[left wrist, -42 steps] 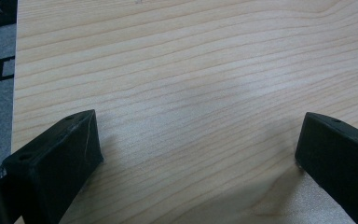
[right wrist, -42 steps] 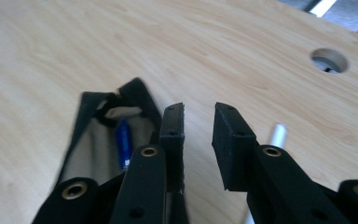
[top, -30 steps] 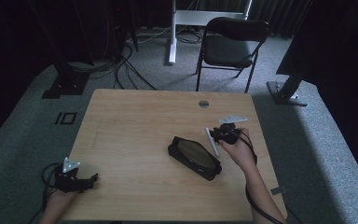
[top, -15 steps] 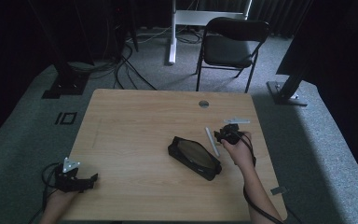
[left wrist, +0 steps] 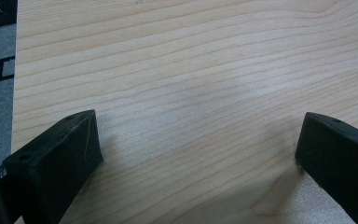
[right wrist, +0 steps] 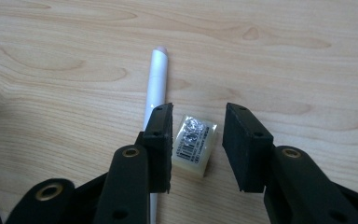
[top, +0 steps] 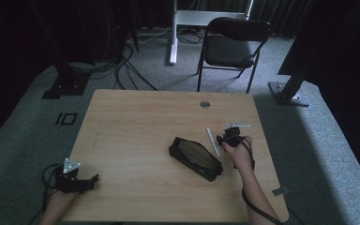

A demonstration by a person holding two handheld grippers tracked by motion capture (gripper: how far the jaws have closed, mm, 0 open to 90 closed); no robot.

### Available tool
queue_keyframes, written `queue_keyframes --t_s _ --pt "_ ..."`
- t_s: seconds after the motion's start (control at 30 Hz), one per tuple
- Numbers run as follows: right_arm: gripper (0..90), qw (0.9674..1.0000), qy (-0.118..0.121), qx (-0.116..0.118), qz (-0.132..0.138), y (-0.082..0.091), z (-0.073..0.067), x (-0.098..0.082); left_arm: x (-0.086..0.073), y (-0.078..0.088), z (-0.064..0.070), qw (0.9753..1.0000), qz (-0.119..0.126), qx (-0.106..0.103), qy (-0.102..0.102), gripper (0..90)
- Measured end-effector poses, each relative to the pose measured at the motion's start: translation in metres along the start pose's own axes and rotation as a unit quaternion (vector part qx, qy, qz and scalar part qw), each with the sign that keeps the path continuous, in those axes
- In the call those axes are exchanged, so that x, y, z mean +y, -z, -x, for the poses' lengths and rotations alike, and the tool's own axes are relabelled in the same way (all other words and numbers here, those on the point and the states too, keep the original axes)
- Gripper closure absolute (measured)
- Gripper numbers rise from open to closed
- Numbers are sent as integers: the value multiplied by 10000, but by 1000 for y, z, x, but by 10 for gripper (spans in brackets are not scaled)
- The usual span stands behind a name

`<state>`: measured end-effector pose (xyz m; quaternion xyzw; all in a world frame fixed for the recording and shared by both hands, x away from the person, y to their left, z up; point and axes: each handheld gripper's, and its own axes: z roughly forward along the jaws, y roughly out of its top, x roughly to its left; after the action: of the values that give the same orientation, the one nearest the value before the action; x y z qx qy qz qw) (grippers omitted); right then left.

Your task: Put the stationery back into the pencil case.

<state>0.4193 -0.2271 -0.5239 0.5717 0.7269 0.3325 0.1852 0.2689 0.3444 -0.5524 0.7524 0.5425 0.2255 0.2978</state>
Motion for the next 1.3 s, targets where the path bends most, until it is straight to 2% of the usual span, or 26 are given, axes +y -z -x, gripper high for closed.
queue_keyframes --t_s 0.2,0.43,0.77,0.93,1.23,1.3 --pt "620 9999 -107 0 -63 -4 0 -1 0 0 0 10000 -1 1 0 3" --pt "621 9998 -112 -11 -166 -7 -2 -4 0 0 0 10000 0 1 0 3" --pt "671 9994 -63 -185 -288 -11 2 -6 0 0 0 10000 0 0 0 3" --pt "680 9989 121 -198 -401 -9 1 -5 0 0 0 10000 0 1 0 3" --pt "681 9994 109 -129 -297 2 5 2 0 0 0 10000 0 0 0 3" --pt "681 9995 193 -113 -231 8 5 5 0 0 0 10000 0 0 0 3"
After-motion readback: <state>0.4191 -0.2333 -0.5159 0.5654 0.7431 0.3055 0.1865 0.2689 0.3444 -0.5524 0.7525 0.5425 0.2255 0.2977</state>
